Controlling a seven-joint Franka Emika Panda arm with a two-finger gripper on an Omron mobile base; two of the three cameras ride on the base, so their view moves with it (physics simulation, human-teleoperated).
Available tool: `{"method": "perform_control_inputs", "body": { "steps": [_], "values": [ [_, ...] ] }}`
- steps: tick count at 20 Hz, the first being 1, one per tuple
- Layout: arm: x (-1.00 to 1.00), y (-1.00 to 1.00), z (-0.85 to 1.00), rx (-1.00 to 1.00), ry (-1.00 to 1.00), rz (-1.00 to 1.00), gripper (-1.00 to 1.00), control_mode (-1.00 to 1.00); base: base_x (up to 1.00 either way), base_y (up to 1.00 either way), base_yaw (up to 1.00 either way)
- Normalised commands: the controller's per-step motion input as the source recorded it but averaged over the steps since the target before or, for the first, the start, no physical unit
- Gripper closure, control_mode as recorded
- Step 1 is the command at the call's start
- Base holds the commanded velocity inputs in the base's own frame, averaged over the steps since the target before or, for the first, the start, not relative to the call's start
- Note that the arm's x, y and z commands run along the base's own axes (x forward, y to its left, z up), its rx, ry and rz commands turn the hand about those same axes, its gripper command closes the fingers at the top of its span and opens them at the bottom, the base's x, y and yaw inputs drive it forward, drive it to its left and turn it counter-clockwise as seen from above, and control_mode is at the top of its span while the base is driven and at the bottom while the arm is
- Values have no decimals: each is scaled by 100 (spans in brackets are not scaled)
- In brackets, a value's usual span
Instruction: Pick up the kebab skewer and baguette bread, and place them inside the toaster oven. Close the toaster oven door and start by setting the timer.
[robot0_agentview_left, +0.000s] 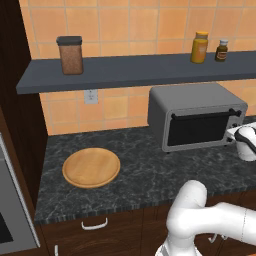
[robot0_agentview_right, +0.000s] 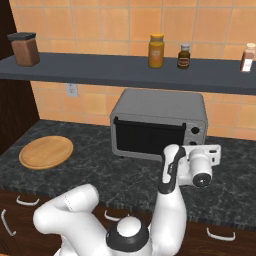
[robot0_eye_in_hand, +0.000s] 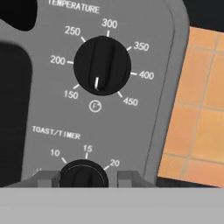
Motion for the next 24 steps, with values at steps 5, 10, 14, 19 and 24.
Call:
{"method": "perform_control_inputs", "body": {
  "steps": [5,10,14,19,24],
  "values": [
    [0,41,-23,-1,-11,0,100,-100,0,0,0],
    [3,31,-2,0,-6,-1,100,-100,0,0,0],
    [0,13,0,0,-1,0,100,-100,0,0,0],
    [0,12,0,9,0,-4,100,-100,0,0,0],
    [0,23,0,21,0,-13,100,-100,0,0,0]
  ]
}}
